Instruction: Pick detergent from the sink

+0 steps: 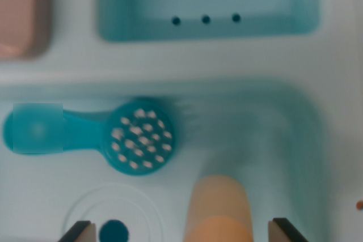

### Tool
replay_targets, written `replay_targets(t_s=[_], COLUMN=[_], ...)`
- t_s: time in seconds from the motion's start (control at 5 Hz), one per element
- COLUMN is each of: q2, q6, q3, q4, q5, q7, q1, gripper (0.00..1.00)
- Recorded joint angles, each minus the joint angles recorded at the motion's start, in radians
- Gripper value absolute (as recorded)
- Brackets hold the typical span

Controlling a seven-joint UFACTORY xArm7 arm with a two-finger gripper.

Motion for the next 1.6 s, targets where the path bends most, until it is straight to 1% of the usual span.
replay_targets(t_s=[0.2, 0.4, 0.6, 0.8, 1.0, 1.6], q2=[0.004, 0.004, 0.007, 0.007, 0.010, 0.010], q6=[-0.021, -0.021, -0.036, -0.036, -0.046, -0.050], q3=[-0.004, -0.004, -0.007, -0.007, -0.009, -0.010], q4=[-0.017, -0.017, -0.030, -0.030, -0.039, -0.042], q5=[0.0020, 0.0020, 0.0035, 0.0035, 0.0045, 0.0049], q7=[-0.007, -0.007, -0.012, -0.012, -0.016, -0.017], q1=[-0.0031, -0.0031, -0.0054, -0.0054, -0.0070, -0.0075], gripper=[0.00, 0.00, 0.00, 0.00, 0.00, 0.00])
